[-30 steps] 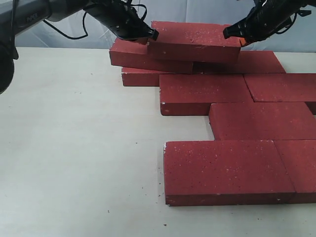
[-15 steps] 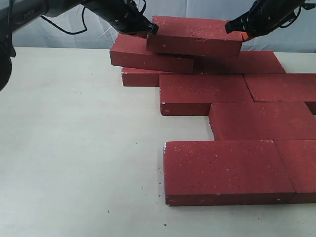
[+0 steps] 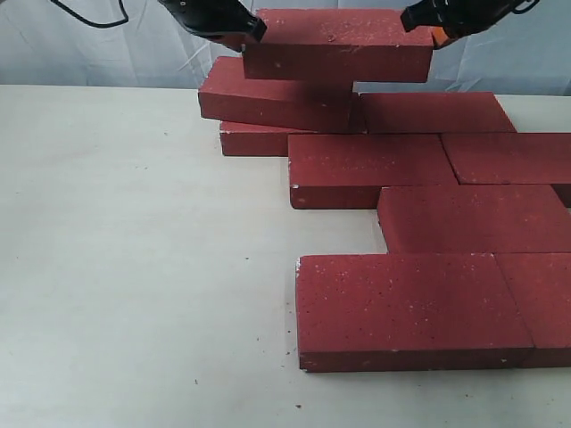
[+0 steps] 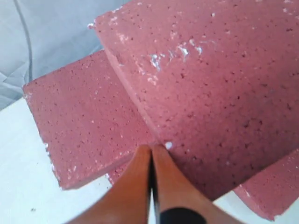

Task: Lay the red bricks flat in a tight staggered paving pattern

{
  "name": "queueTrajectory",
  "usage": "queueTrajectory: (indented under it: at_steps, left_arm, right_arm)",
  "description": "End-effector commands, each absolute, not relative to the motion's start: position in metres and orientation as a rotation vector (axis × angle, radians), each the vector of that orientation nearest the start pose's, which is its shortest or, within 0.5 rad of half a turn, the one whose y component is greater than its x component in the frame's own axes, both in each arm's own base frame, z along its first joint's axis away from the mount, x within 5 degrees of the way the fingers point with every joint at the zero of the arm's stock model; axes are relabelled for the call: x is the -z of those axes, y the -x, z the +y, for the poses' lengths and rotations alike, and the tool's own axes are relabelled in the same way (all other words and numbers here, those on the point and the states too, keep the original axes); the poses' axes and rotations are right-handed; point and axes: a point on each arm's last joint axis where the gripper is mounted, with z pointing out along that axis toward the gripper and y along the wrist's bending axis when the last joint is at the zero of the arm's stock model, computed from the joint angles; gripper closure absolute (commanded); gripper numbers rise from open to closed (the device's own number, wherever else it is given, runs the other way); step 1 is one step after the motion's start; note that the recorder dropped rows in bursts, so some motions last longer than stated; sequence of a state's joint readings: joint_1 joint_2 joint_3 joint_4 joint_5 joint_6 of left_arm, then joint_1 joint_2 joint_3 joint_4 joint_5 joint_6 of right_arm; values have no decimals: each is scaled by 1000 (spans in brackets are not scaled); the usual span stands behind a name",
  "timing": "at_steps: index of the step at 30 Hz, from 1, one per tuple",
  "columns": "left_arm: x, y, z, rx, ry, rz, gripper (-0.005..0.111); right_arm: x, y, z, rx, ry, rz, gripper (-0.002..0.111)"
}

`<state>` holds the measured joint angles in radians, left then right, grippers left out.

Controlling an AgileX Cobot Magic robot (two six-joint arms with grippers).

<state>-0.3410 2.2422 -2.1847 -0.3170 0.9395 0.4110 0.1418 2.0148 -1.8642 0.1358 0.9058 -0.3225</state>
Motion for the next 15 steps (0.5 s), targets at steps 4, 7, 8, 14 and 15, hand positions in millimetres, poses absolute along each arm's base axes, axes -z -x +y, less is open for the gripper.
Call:
queueTrajectory:
  at_steps: [4, 7, 8, 14, 15]
  left_arm:
    - [-295, -439, -187, 400, -783, 2373, 107]
    - [-295, -410, -176, 413, -737, 2384, 107]
    - [-293, -404, -173, 408, -728, 2388, 107]
    - [-287, -336, -144, 365, -656, 2370, 107]
    - [-284, -327, -140, 357, -644, 2365, 107]
  right_arm:
    - [-302, -418, 79, -210, 461, 2464, 109]
    - [-298, -394, 91, -233, 495, 2474, 109]
    - [-295, -390, 94, -236, 507, 2477, 109]
    - [-273, -350, 158, -311, 710, 2480, 109]
    - [-270, -346, 166, -323, 726, 2477, 109]
